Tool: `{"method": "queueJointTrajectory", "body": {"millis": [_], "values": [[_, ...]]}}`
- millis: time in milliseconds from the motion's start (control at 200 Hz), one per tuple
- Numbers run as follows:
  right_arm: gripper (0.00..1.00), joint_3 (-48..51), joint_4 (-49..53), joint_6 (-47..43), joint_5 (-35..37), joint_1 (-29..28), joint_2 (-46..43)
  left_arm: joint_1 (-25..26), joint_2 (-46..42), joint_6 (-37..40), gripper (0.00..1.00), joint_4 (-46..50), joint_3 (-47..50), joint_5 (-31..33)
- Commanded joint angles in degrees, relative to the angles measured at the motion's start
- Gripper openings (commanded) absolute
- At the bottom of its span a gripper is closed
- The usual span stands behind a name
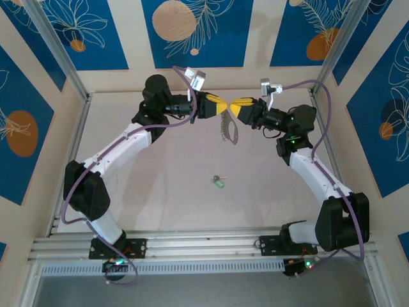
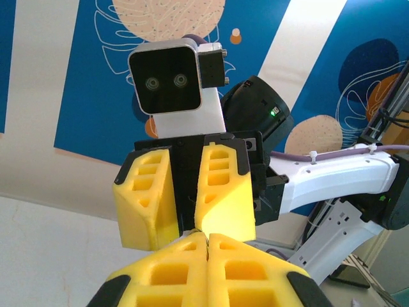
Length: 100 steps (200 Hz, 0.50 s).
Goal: Put the keys on the keyring
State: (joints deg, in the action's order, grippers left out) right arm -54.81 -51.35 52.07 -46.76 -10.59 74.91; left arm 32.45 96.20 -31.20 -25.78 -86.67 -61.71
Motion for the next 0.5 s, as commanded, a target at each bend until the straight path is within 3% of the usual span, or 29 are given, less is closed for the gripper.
{"method": "queueJointTrajectory", "body": {"millis": [0, 495], "values": [[0.27, -1.9, -1.0, 0.3, 0.7, -0.2, 0.5, 1.4, 0.1, -0.5, 0.0, -2.9, -0.4, -3.6], [0.14, -1.7, -0.6, -0.3, -1.8, -1.6, 1.5, 1.5, 0.2, -0.2, 0.0, -3.1, -0.4, -2.8]]}}
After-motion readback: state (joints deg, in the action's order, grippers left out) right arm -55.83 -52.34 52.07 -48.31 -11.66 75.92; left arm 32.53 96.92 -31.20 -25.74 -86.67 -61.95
